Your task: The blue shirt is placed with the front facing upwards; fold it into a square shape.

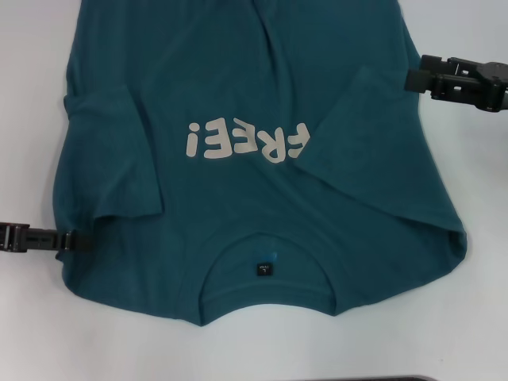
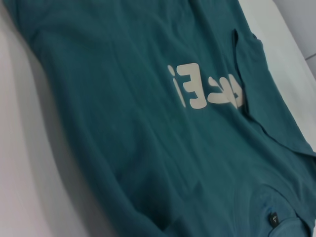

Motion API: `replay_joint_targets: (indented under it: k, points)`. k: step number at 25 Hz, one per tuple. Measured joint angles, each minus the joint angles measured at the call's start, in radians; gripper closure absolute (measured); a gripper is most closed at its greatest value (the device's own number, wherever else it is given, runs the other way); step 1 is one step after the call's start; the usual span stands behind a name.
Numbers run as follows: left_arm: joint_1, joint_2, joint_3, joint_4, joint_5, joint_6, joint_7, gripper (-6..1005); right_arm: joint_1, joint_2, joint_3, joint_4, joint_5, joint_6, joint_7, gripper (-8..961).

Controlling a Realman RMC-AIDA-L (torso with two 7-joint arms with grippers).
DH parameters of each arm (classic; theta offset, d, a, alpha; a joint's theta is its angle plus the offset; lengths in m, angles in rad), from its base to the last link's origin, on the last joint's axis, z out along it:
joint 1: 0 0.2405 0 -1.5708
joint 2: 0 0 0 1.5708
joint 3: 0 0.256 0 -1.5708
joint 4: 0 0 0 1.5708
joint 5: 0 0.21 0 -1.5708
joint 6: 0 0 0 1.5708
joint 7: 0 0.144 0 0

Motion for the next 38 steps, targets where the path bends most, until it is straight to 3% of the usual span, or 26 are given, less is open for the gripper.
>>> replay_joint_targets:
  k: [8, 28, 38]
  points:
    - [0.027, 0.013, -0.008, -0.016, 0.002, -0.017, -0.004, 124, -0.003, 0.0, 0.0, 0.0, -0.001, 0.004, 0.0, 8]
    - [0.042, 0.014, -0.006, -0.027, 0.056, -0.077, -0.029, 125, 0.005, 0.0, 0.0, 0.0, 0.0, 0.006, 0.002, 9]
    - [0.022, 0.0, 0.004, -0.026, 0.08, -0.058, -0.028, 124, 0.004, -0.001, 0.0, 0.0, 0.0, 0.006, 0.003, 8]
